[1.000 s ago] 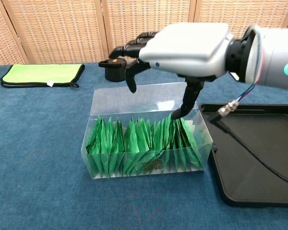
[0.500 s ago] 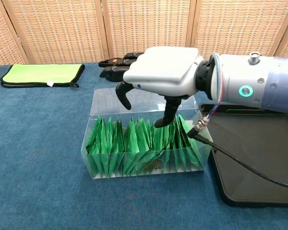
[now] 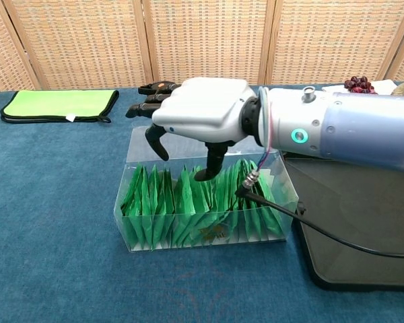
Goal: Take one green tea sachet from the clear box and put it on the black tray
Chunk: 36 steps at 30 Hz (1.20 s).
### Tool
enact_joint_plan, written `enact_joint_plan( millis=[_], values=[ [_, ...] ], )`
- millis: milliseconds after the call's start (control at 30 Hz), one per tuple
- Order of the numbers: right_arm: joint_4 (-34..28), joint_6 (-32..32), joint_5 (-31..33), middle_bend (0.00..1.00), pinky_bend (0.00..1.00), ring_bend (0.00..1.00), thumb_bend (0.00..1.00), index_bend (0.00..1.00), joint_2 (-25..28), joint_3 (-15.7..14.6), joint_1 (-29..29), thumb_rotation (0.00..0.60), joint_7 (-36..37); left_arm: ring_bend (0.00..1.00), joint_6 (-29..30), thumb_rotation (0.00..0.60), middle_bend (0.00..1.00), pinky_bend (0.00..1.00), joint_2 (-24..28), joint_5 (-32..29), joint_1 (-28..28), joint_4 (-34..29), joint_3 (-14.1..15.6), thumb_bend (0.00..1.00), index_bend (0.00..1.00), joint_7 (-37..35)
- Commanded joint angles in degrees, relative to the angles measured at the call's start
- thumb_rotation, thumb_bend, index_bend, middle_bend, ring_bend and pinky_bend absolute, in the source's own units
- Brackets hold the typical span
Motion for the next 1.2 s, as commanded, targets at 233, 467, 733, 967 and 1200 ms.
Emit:
enact_joint_plan(
  millis=[233,467,733,967,1200],
  values=[
    [2.48,-2.32,0.31,0.08,0.0,0.0,0.4,0.46,-2.19,0.3,1.69,0.6,-0.89,0.0,-0.75,0.6,0.0,0.0,0.15,-0.76,-0.3,0.47,-0.26,0.09,0.0,-0.94],
    [2.8,-2.29,0.44,0.08,0.0,0.0,0.42,0.47,-2.27,0.3,1.77,0.6,-1.54,0.0,-0.63,0.6,0.0,0.0,0.29,-0.82,-0.21,0.45,-0.3,0.09,0.0,-1.33],
    [2.24,-2.29,0.76,0.09,0.0,0.0,0.45,0.51,-1.66,0.01,1.51,0.6,-1.96,0.0,-0.68,0.6,0.0,0.0,0.35,-0.6,-0.23,0.26,-0.2,0.09,0.0,-1.26],
    [2.41,-2.6,0.87,0.09,0.0,0.0,0.48,0.51,-1.89,-0.55,1.56,0.6,-3.03,0.0,-0.49,0.6,0.0,0.0,0.47,-0.56,-0.14,0.19,-0.23,0.09,0.0,-1.51],
    [3.15,-2.65,1.22,0.09,0.0,0.0,0.49,0.52,-2.32,-0.64,1.83,0.6,-4.62,0.0,-0.55,0.6,0.0,0.0,0.55,-0.57,-0.14,0.32,-0.24,0.09,0.0,-1.88]
  ],
)
